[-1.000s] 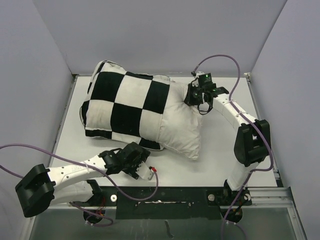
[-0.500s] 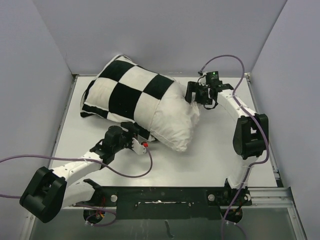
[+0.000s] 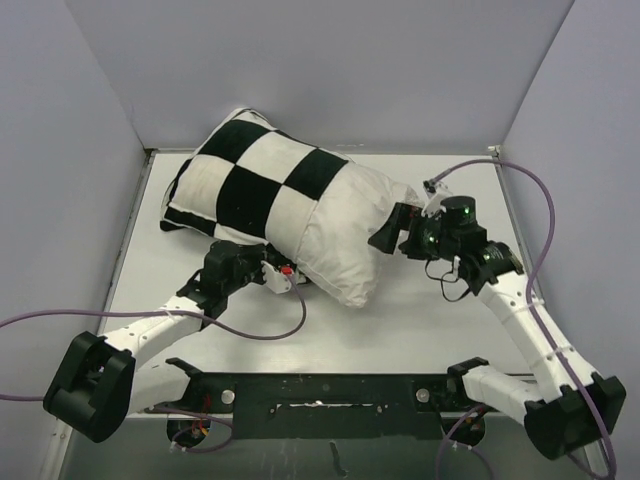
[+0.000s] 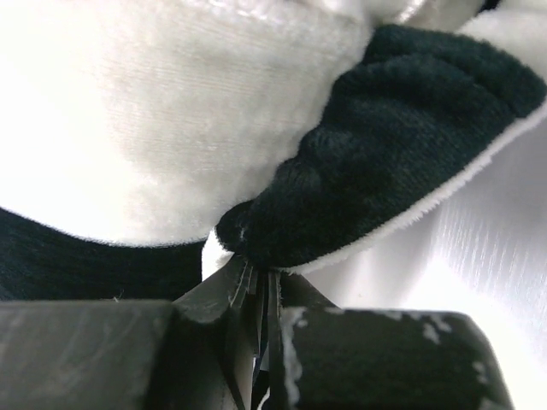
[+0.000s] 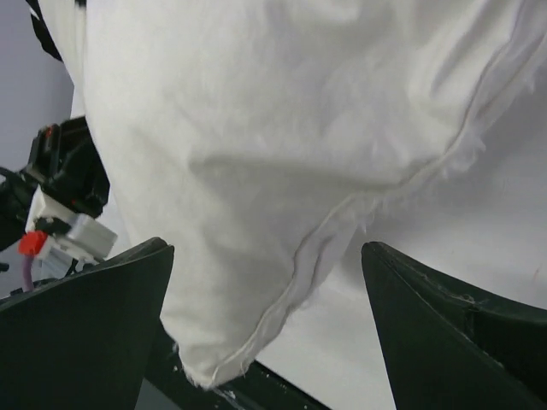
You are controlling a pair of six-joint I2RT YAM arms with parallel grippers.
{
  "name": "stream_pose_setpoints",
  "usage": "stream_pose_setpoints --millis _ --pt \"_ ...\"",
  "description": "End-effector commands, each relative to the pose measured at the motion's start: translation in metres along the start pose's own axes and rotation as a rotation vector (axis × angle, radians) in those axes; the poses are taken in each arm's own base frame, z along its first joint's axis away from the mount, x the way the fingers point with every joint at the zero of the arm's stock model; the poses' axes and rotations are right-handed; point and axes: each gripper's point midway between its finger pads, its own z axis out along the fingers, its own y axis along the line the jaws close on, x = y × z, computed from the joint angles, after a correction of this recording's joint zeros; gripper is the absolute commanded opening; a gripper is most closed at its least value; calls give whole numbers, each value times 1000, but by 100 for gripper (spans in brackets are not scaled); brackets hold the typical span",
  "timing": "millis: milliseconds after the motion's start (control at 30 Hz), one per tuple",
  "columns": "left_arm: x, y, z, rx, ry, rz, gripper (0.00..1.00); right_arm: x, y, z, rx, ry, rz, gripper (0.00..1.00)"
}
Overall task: Remove the pillowcase from the pillow
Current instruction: Remove the pillow from the pillowcase.
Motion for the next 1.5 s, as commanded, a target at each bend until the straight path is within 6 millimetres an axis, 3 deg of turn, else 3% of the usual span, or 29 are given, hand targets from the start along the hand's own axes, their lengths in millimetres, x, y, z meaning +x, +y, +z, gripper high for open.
stream_pose_setpoints --millis 0,100,200,267,367,467,533,667,733,833,933,1100,1467 --pt "-22 42 3 -58 -62 -98 0 31 -7 -26 79 -14 120 98" --pt "-25 44 3 -30 -58 -150 0 54 15 -36 -24 -15 163 98" --pt "-34 44 4 6 -68 -189 0 84 45 -30 -105 23 125 98" --pt "-41 45 5 18 -78 -193 0 93 58 -19 -105 34 53 98" --pt "-48 42 4 26 -86 -161 0 90 75 4 -114 57 -19 98" --pt "-49 36 0 37 -90 -132 0 75 76 24 -62 53 -78 98" --pt "-48 32 -3 43 -93 -111 0 68 59 37 13 61 -83 98" --pt "-46 28 -9 37 -101 -73 0 56 11 42 183 50 -60 96" --pt "-44 26 -12 31 -107 -55 0 52 -14 41 264 45 -46 80" --pt "-41 21 -13 27 -111 -20 0 50 -27 40 306 47 -66 48" --pt "-32 17 -13 20 -107 9 0 44 -33 33 346 25 -77 3" --pt "-7 19 -12 -5 -61 7 0 26 -49 16 390 -40 -71 0" --pt "46 36 -33 -67 63 -14 0 -5 -138 -23 471 -157 141 0"
